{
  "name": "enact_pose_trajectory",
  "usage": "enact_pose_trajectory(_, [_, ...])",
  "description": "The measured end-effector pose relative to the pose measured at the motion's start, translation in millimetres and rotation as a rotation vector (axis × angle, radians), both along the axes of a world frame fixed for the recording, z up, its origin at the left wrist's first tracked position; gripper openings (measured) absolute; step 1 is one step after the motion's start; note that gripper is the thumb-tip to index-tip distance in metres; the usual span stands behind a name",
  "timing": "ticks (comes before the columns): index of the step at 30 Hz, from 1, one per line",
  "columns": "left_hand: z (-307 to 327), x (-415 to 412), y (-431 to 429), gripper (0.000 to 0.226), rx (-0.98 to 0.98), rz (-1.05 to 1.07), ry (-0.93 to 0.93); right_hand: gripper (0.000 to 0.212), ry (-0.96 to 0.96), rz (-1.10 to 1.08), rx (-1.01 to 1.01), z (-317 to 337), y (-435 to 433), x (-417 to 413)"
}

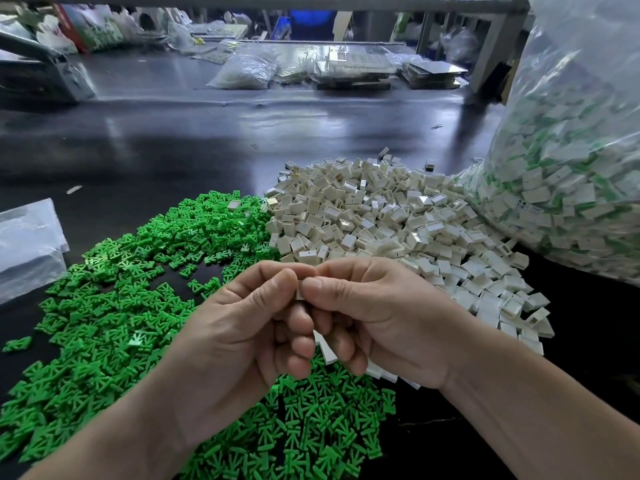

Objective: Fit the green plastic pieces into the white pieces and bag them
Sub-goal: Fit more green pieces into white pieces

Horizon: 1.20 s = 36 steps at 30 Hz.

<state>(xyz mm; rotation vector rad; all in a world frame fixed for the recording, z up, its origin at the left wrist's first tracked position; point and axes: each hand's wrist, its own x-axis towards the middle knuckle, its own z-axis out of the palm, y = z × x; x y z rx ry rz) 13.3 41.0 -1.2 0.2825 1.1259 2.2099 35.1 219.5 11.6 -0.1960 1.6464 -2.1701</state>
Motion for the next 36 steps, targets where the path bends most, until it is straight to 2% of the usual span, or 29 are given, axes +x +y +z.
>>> enact_pose_trajectory(5, [0.7,0.7,0.6,0.038,0.028,-0.008,0.056,0.018,0.015,0.017,-0.065,1.5,-1.8,1.9])
enact_pose_trajectory(20, [-0.5,0.6,0.0,0.03,-0.006,0.042,0.137,0.013,-0.04,0.003,-0.065,1.3,-5.9,4.0])
enact_pose_trajectory(27, [0.5,1.8,4.9,0.037,0.003,0.099,0.142,0.017,-0.016,-0.009,-0.111,0.5,-7.7,1.4])
enact_pose_trajectory(32, [3.1,-1.3,1.2,0.027,-0.024,0.063,0.211,0.021,-0.008,-0.002,-0.178,0.4,-5.9,0.9])
enact_pose_trajectory(34, [1.4,-2.5,-0.8,0.018,-0.054,0.09,0.191,0.019,-0.021,0.002,-0.166,-1.9,-6.6,0.4])
enact_pose_trajectory(36, [0.8,-4.7,-2.3,0.021,-0.076,0.128,0.164,0.016,-0.037,-0.004,-0.175,-3.2,-7.2,-0.9])
